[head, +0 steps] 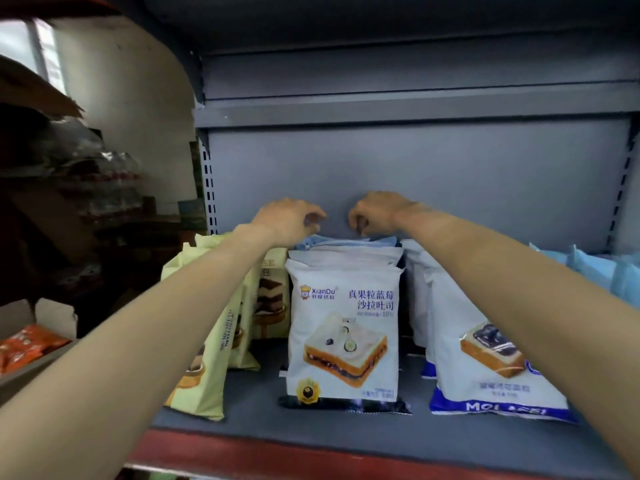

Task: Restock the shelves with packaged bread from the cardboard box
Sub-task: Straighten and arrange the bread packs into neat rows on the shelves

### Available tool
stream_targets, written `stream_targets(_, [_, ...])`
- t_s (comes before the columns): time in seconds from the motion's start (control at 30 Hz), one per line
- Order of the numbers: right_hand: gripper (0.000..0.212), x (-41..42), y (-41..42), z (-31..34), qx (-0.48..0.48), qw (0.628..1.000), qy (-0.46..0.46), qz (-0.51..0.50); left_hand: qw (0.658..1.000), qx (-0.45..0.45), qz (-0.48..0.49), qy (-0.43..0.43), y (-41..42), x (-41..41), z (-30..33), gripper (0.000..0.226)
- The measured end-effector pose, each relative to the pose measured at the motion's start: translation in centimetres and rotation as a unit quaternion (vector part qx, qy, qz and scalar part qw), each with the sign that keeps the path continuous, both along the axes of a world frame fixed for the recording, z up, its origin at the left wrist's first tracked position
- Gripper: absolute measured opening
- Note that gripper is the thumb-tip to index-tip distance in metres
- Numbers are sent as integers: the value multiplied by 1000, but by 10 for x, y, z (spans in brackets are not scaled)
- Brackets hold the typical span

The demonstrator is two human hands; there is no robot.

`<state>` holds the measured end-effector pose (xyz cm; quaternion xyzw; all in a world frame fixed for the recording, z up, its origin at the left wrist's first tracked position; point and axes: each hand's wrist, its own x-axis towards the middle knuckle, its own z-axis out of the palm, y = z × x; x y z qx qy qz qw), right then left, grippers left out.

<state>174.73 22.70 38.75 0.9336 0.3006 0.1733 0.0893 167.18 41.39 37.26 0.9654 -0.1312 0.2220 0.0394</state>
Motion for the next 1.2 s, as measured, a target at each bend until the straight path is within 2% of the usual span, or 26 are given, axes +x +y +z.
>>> stream_targets(0.13, [30, 9, 3, 3, 5, 998, 59, 8, 998, 45, 20, 40, 2, 18, -2, 32])
stream_targets(0.27, [30, 15, 5, -1, 6, 996, 82, 18, 996, 50, 22, 64, 2, 30, -7, 29])
stream_targets(0.47, [23, 14, -1, -5, -6, 998, 43, 48, 999, 25, 12, 30, -1, 30, -6, 20])
stream_targets(0.63, [39, 11, -19, -3, -25, 993, 35, 106, 997, 64, 22, -48, -4, 28, -5, 15])
stream_targets(0.87, [42, 13, -46, 1, -76, 991, 15, 108, 995, 71, 46, -59, -7, 24, -7, 17])
stream_targets(1.0, [43, 2, -52, 1, -28, 994, 72, 73, 998, 31, 51, -19, -10, 24, -9, 18])
stream_targets(1.07, [37, -2, -53, 4, 11, 992, 105, 69, 999, 10, 52, 4, -10, 25, -8, 19])
stream_targets(1.2, [22, -4, -60, 11, 63, 993, 81, 64, 997, -76, 18, -4, -12, 12, -3, 27])
